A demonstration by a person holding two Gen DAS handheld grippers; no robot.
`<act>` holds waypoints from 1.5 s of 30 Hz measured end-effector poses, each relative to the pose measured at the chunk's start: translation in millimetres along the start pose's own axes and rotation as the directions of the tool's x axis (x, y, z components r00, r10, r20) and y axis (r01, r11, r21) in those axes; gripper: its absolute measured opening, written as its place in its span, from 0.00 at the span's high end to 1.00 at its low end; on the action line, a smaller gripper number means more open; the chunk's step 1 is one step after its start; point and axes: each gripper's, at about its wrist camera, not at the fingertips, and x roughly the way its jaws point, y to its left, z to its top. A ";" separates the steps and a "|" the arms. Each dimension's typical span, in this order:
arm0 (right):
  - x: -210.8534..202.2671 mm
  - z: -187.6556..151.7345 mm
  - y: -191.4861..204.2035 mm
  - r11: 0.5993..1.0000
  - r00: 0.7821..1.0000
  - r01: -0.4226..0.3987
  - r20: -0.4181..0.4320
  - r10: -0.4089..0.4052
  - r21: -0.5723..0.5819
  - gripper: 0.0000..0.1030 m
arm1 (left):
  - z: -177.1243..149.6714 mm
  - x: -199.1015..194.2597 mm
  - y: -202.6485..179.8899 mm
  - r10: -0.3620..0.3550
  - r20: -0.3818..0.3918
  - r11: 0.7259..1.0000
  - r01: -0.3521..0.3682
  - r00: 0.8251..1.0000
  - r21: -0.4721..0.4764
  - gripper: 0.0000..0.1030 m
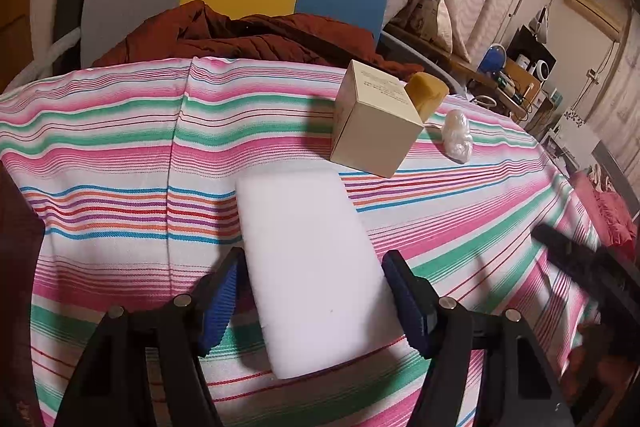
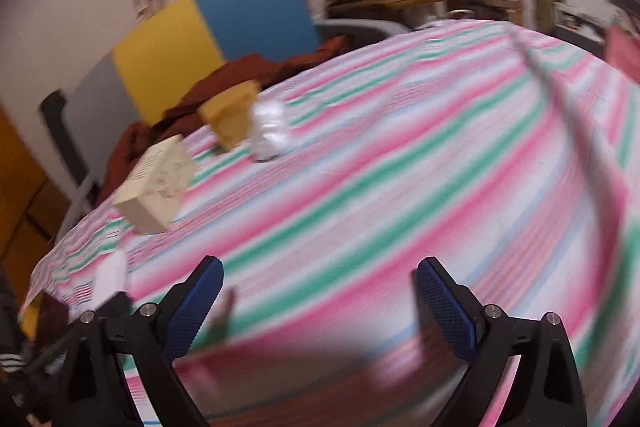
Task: Organize objects
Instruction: 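Grasp the white sponge with the left gripper while the right gripper grasps the plastic-wrapped bundle, then carry the white sponge and wrapped bundle into the gold tray and release both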
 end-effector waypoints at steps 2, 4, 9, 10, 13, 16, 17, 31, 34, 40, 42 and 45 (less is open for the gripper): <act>6.1 17.6 11.3 0.999 1.000 -0.013 0.016 0.014 -0.043 0.05 | -1.0 -0.3 0.3 -0.002 0.004 1.000 0.002 1.000 0.000 0.32; 17.3 37.9 21.4 0.998 0.999 -0.021 0.026 0.022 -0.057 0.10 | -1.1 0.4 1.4 -0.007 0.009 1.000 0.007 1.000 -0.004 0.31; 65.6 80.5 37.0 0.998 1.000 0.000 0.005 0.000 -0.068 0.21 | -3.1 -0.3 3.1 -0.015 0.023 1.000 0.015 1.000 -0.014 0.31; 74.7 86.1 38.5 0.998 1.000 0.010 0.002 -0.010 -0.067 0.21 | -3.7 -0.2 2.3 -0.012 0.025 1.000 0.012 1.000 -0.011 0.31; 98.6 97.5 42.4 0.996 0.999 0.035 -0.002 -0.036 -0.077 0.25 | -4.9 0.3 0.3 -0.002 0.028 1.000 0.002 1.000 0.000 0.31; 122.7 102.3 44.9 0.995 0.998 0.037 -0.040 -0.041 -0.096 0.41 | -5.4 0.3 1.6 -0.009 0.034 1.000 0.009 0.999 -0.004 0.31; 127.3 101.6 44.2 0.996 0.998 0.027 -0.059 -0.032 -0.088 0.48 | -5.4 0.4 1.8 -0.011 0.036 1.000 0.011 0.999 -0.006 0.31; 66.1 51.0 68.0 0.980 0.998 -0.001 0.058 0.012 -0.201 0.60 | -5.7 -0.1 3.0 -0.008 0.042 1.000 0.008 0.999 -0.012 0.33; 50.4 35.7 70.2 0.980 0.998 -0.018 0.054 0.029 -0.197 0.60 | -5.2 -2.1 6.9 -0.006 0.051 0.999 0.007 0.999 -0.031 0.38; 24.7 -0.7 72.3 0.983 0.998 -0.049 0.024 0.054 -0.174 0.60 | -8.8 -14.0 13.3 -0.008 0.081 0.998 0.014 0.997 -0.069 0.40; 16.9 -6.1 71.3 0.984 0.998 -0.044 0.044 0.052 -0.170 0.60 | -12.4 -20.1 14.9 -0.009 0.095 0.997 0.016 0.995 -0.076 0.40; 9.6 -11.9 72.0 0.985 0.997 -0.033 0.062 0.044 -0.169 0.60 | -18.3 -30.2 19.9 -0.020 0.114 0.995 0.032 0.993 -0.098 0.40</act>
